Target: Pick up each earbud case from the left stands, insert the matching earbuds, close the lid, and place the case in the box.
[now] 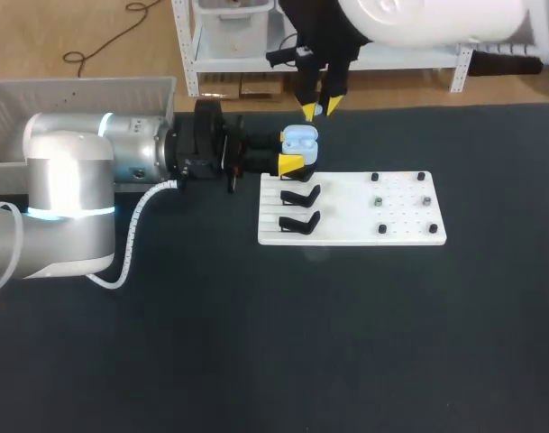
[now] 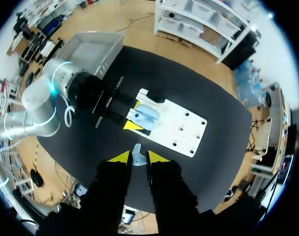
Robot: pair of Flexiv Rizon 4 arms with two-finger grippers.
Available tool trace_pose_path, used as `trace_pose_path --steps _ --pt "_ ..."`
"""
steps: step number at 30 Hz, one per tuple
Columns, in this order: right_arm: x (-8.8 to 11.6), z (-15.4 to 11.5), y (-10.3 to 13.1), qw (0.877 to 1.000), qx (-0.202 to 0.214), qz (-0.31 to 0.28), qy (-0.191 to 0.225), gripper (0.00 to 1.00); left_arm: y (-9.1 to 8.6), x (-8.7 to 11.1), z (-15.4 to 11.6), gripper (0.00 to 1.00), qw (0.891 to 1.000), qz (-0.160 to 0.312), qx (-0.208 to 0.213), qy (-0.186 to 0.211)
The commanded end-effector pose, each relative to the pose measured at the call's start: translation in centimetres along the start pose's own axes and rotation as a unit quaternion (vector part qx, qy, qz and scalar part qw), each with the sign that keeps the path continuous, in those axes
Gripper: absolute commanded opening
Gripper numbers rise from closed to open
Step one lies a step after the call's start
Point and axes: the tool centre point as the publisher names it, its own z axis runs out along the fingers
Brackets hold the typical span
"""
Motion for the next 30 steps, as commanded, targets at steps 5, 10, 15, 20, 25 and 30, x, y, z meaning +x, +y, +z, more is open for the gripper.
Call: trace_pose_path --steps 5,10,15,20,25,30 --pt "-1.9 2.7 1.3 0.997 -0.012 -0.052 0.056 0.0 0.0 0.0 0.0 0.0 1.0 0.0 -0.001 0.0" --pt "-1.8 3.0 1.6 0.996 -0.006 -0.063 0.066 0.0 0.0 0.0 0.0 0.0 1.0 0.0 -0.001 0.0" --pt "-1.8 3.3 1.6 0.995 -0.01 -0.059 0.077 0.0 0.0 0.0 0.0 0.0 1.0 0.0 -0.001 0.0" --pt "-1.9 4.2 0.8 0.996 0.004 -0.044 0.079 0.0 0.0 0.0 0.0 0.0 1.0 0.0 -0.001 0.0" --pt "-1.7 4.8 0.3 0.998 0.003 -0.031 0.058 0.0 0.0 0.0 0.0 0.0 1.0 0.0 -0.001 0.0" --pt "-1.8 5.4 0.5 0.999 0.025 -0.023 0.04 0.0 0.0 0.0 0.0 0.0 1.0 0.0 -0.001 0.0"
